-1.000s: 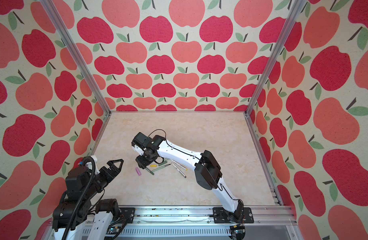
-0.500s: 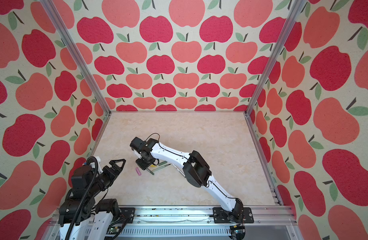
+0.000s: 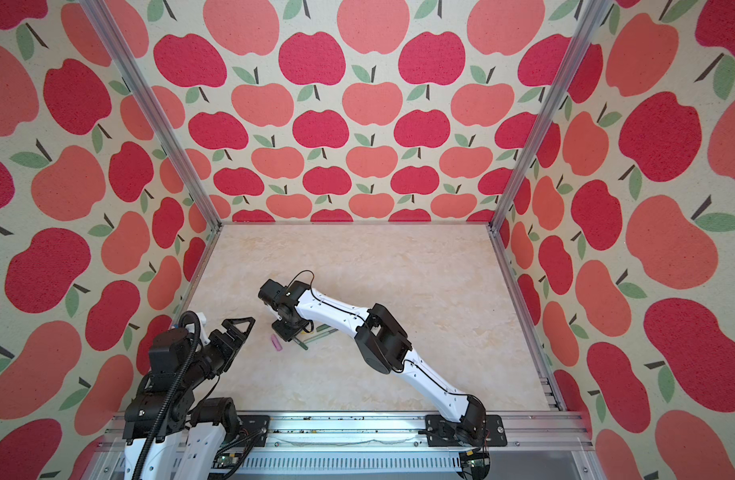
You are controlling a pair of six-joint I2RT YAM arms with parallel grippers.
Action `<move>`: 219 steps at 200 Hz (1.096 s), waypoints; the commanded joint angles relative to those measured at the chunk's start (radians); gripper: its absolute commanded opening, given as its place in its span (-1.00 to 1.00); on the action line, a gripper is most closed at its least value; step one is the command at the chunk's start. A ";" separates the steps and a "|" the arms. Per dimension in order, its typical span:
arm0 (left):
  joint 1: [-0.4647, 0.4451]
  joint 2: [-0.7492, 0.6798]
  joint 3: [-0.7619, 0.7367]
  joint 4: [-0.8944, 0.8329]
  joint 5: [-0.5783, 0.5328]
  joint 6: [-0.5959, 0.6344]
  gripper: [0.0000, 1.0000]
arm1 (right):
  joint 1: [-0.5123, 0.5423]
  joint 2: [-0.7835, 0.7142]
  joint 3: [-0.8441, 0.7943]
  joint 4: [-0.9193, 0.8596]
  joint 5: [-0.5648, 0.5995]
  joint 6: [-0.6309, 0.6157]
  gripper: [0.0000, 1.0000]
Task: Insert the pens into the pen caps
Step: 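Close the right gripper on the green fountain pen and lift it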
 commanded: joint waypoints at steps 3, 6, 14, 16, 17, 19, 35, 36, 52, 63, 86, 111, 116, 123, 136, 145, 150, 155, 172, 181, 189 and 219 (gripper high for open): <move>-0.001 0.003 -0.004 0.014 0.011 0.000 0.88 | 0.009 0.032 0.024 -0.036 0.008 -0.025 -0.26; -0.001 0.003 -0.004 0.014 0.010 0.001 0.88 | 0.010 0.034 0.025 -0.036 0.008 -0.025 -0.27; -0.001 0.002 -0.004 0.011 0.010 0.003 0.88 | 0.012 0.039 0.027 -0.036 0.009 -0.027 -0.29; -0.001 0.002 -0.004 0.010 0.011 0.003 0.89 | 0.012 0.041 0.029 -0.036 0.010 -0.027 -0.29; -0.001 0.002 -0.004 0.010 0.010 0.003 0.89 | 0.012 0.040 0.030 -0.036 0.010 -0.027 -0.30; -0.001 0.002 -0.004 0.010 0.009 0.003 0.88 | 0.012 0.042 0.028 -0.036 0.010 -0.026 -0.30; -0.001 0.003 -0.006 0.010 0.009 0.005 0.89 | 0.015 0.050 0.028 -0.039 0.016 -0.019 -0.31; -0.001 0.003 -0.006 0.010 0.008 0.005 0.89 | 0.015 0.052 0.029 -0.039 0.017 -0.017 -0.32; -0.001 0.005 -0.009 0.014 0.009 0.005 0.89 | 0.016 0.057 0.028 -0.044 0.020 -0.006 -0.37; -0.001 0.006 -0.009 0.016 0.009 0.005 0.89 | 0.018 0.060 0.028 -0.048 0.024 0.001 -0.43; -0.001 0.011 -0.012 0.022 0.003 0.007 0.90 | 0.019 0.065 0.027 -0.054 0.022 0.009 -0.55; -0.001 0.017 -0.015 0.040 0.000 0.008 0.91 | 0.019 0.063 0.032 -0.054 0.017 0.016 -0.63; -0.001 0.017 -0.015 0.042 0.000 0.008 0.91 | 0.019 0.061 0.036 -0.054 0.017 0.019 -0.65; -0.001 0.019 -0.016 0.046 -0.001 0.007 0.91 | 0.018 0.059 0.038 -0.053 0.017 0.024 -0.66; -0.001 0.020 -0.019 0.051 -0.001 0.004 0.91 | 0.013 0.048 0.038 -0.045 -0.004 0.043 -0.67; -0.001 0.022 -0.022 0.050 -0.001 0.002 0.91 | 0.005 0.038 0.035 -0.030 -0.038 0.061 -0.69; -0.002 0.021 -0.023 0.050 0.000 0.000 0.91 | 0.000 0.031 0.031 -0.019 -0.059 0.071 -0.70; -0.001 0.024 -0.025 0.051 0.002 0.000 0.91 | -0.006 0.022 0.028 -0.009 -0.081 0.081 -0.71; -0.001 0.024 -0.032 0.055 0.008 0.000 0.92 | -0.025 -0.020 0.008 0.039 -0.132 0.104 -0.73; -0.001 0.026 -0.033 0.058 0.009 -0.001 0.92 | -0.035 -0.044 -0.005 0.066 -0.148 0.115 -0.74; -0.001 0.026 -0.035 0.063 0.012 -0.002 0.92 | -0.047 -0.069 -0.017 0.088 -0.164 0.123 -0.75; -0.001 0.039 -0.044 0.111 0.069 0.022 0.92 | -0.086 -0.165 -0.055 0.146 -0.200 0.144 -0.77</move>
